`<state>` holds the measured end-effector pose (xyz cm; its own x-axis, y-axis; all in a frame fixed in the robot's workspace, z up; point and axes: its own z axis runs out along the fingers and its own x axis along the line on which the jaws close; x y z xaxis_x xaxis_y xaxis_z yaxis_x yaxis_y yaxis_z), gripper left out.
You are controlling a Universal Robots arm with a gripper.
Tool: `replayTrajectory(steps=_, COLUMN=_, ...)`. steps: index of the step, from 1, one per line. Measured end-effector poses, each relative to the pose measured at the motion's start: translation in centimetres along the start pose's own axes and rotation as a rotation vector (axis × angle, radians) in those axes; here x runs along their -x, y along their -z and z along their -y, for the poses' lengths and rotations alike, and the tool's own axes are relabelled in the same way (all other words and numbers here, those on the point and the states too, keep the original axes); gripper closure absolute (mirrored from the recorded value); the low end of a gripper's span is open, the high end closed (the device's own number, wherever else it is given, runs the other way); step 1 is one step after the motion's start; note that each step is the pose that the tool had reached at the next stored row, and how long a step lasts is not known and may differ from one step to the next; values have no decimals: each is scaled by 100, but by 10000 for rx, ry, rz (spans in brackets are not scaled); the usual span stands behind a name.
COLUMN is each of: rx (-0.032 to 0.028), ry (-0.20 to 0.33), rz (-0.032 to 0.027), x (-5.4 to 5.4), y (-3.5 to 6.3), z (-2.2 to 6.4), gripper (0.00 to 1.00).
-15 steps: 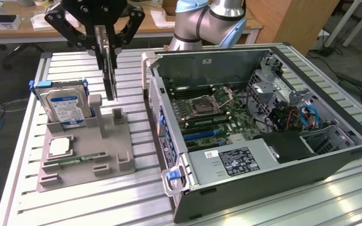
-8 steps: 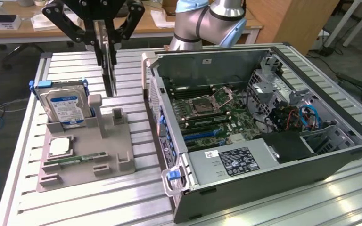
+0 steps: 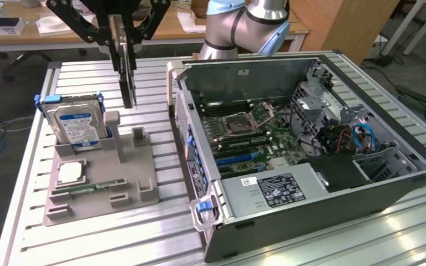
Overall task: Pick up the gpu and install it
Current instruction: 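Pick up the gpu and move the gpu toward the slot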
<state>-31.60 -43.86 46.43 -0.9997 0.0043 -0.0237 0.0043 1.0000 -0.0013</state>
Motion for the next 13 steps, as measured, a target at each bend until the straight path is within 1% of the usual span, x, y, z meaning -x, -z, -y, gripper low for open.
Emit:
replayTrajectory(steps=3, rx=1, ry=0, rz=1, x=1, y=36, z=0, gripper=74)
replayTrajectory(steps=9, rx=0, ry=-1, rz=-1, x=6, y=41, z=-1, gripper=74)
replayTrajectory(steps=13, rx=0, ry=-3, rz=0, x=81, y=39, z=0, gripper=74)
